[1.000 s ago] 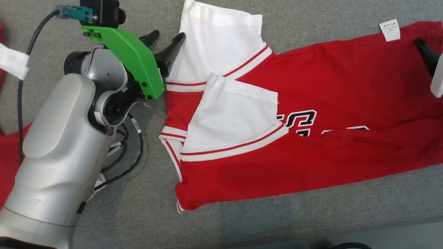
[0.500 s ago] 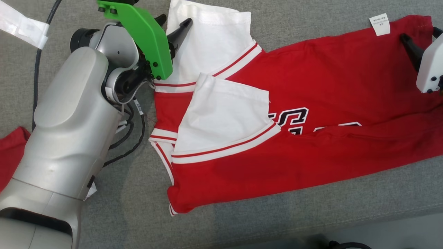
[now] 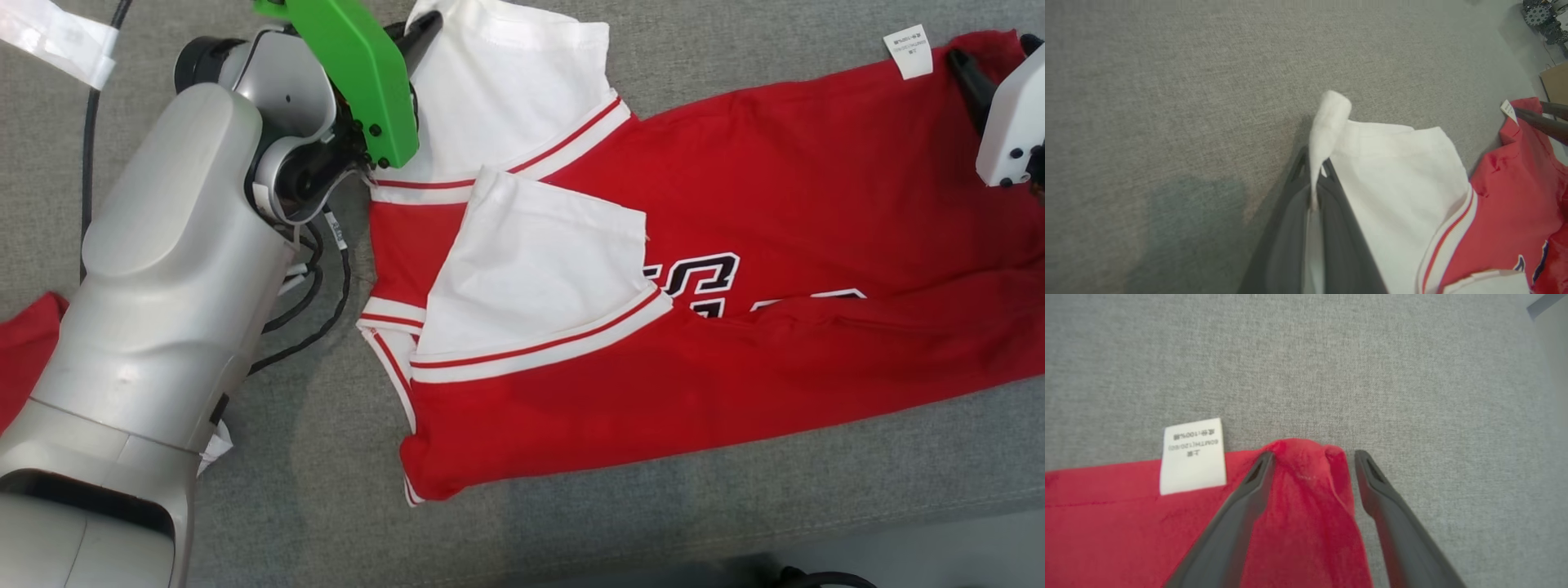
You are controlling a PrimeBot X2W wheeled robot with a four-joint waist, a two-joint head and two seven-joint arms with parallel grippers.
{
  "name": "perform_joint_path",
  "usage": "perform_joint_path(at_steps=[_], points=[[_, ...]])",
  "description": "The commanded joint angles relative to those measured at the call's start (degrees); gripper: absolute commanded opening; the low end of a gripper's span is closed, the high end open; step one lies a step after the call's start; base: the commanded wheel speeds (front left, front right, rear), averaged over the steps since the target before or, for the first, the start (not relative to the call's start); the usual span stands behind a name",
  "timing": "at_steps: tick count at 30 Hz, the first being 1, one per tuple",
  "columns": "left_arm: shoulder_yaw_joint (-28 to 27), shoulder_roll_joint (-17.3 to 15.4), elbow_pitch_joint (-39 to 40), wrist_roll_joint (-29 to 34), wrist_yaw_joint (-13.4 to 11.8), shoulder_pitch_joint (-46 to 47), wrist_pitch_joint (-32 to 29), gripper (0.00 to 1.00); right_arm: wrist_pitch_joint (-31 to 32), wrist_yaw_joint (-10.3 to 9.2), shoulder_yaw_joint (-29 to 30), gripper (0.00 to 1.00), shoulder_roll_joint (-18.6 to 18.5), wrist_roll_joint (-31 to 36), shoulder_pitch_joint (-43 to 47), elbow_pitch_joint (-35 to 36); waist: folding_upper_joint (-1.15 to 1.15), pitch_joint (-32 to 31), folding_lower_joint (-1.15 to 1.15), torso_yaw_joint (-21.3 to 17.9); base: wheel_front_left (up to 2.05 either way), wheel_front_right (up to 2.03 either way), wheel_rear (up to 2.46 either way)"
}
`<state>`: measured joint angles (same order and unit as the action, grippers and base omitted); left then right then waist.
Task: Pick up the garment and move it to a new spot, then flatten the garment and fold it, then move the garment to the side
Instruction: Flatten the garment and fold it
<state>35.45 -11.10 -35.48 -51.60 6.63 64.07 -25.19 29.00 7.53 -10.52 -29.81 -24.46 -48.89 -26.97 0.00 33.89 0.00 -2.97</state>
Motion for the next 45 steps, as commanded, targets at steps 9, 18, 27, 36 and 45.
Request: perform_joint_path(at_steps=[9,18,27,36,45], points=[[-1.71,-1.00,1.68,-2.51,0.66,2.26,1.80,0.00,-2.82,-0.06,-0.75,0.00,1.69,-1.44,-1.21,-4.68,0.00,-0.15,0.00,0.97,0.00,0.00,0.00],[-4.21,-3.22,12.27,-6.10,0.56,-1.58,2.64,0.00,-10.21,-0.08,-1.18,0.00,-0.03,-7.68,0.69,-0.57,0.00,-2.70,0.00,0.07,0.00,0.00,0.00],[-2.43,-7.74,28.25,-6.22,-1.92,-16.63,3.02,0.00,-18.92,-0.08,-6.05,0.00,-5.20,-15.80,11.82,7.37,0.00,-9.90,0.00,-0.31,0.00,0.00,0.00],[-1.29,-12.06,41.49,-4.87,-4.94,-32.17,7.35,0.00,-24.65,-0.08,-6.08,0.00,-8.51,-19.76,22.10,12.53,0.00,-13.40,0.00,-1.75,0.00,0.00,0.00],[0.44,-13.82,40.50,-6.52,-5.53,-43.59,9.52,0.00,-27.71,-0.08,-6.93,0.00,-10.18,-19.50,27.39,11.17,0.00,-14.27,0.00,-1.30,0.00,0.00,0.00]])
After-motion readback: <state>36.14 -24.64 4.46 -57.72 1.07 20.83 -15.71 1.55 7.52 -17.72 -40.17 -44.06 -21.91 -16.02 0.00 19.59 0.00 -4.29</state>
